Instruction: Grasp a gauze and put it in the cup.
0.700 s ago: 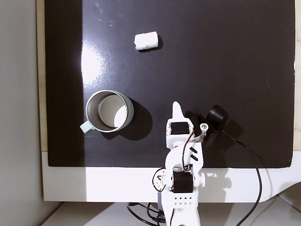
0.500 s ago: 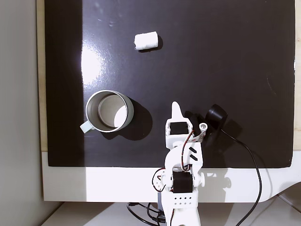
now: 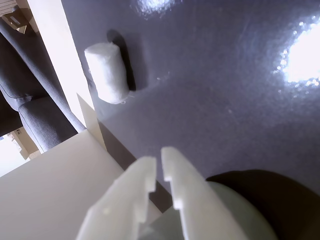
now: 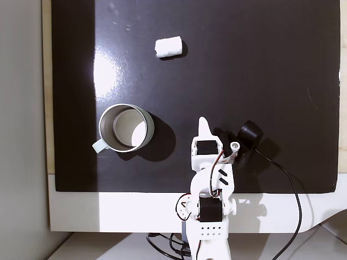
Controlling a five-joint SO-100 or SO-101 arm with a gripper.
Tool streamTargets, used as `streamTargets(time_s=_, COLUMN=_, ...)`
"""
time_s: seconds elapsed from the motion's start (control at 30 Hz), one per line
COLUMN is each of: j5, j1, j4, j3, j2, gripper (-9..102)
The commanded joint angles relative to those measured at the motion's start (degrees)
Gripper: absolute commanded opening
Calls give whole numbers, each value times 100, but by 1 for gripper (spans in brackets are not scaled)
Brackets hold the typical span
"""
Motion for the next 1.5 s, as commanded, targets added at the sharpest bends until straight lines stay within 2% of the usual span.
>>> streamTargets(time_s=0.0, j5=35, j1=44, j4=-62, j3=-62, j2=70, gripper=0)
streamTargets(time_s=0.27, j5=70, j1=-114, j4=404, j3=-826, j2=-387, gripper=0)
streamTargets(time_s=0.57, j5=1107, j1=-360, j4=492, j3=-3709, j2=-4061, gripper=0)
streamTargets(time_s=0.93, j5=2004, j1=-598, j4=1969, j3=-7462, j2=-7770, gripper=2)
streamTargets(time_s=1.07, j5=2303, j1=-747, j4=2646, j3=-8640, j2=-8833, gripper=7)
streamTargets(time_s=1.37, j5=2725, j1=-1160, j4=3542, j3=-10758, j2=-10626, gripper=22)
streamTargets(time_s=1.47, j5=2874, j1=-1187, j4=4104, j3=-11953, j2=-11496, gripper=23)
